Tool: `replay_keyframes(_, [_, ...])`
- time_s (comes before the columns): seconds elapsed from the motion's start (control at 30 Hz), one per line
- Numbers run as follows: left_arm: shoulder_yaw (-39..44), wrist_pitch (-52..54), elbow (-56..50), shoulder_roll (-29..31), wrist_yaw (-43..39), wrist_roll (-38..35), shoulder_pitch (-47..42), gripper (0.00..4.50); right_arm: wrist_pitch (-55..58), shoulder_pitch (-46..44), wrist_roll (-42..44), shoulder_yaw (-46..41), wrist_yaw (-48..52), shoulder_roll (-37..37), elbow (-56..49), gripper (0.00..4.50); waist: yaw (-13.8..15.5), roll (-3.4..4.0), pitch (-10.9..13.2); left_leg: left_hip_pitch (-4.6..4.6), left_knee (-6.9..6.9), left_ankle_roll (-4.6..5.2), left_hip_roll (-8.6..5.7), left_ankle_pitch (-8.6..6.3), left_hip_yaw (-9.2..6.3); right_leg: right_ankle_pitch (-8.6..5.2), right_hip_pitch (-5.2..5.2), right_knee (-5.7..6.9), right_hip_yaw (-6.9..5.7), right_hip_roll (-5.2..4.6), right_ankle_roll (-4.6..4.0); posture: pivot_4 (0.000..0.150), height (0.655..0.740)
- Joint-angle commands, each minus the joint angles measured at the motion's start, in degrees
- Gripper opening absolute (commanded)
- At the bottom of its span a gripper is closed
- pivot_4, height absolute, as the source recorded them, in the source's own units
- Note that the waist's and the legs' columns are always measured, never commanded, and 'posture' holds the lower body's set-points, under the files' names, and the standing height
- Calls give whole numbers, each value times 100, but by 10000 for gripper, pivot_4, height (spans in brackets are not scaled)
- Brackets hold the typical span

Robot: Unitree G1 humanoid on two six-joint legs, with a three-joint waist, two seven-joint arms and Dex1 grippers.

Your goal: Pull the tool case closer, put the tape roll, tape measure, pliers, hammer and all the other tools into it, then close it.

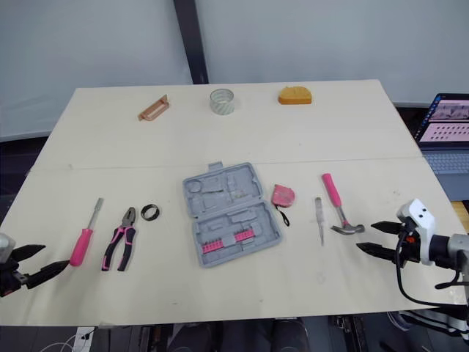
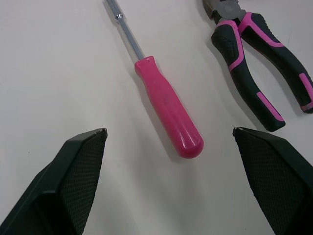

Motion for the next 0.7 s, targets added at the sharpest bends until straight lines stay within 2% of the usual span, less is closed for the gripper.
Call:
replay_keyframes(0.03, [110, -16, -33, 102, 30, 16, -24, 44430, 80, 66, 42, -142, -63, -66, -208, 45000, 0, 0, 0, 0, 0, 0, 0, 0, 0, 0, 0, 0, 0, 0, 0, 1500, 7400])
replay_keyframes(0.7, [270, 222, -299, 47, 82, -32, 373, 44430, 509, 249, 132, -240, -249, -90, -771, 45000, 7, 0, 0, 0, 1, 0, 1, -1, 3, 0, -2, 1, 4, 1, 0, 1500, 7400])
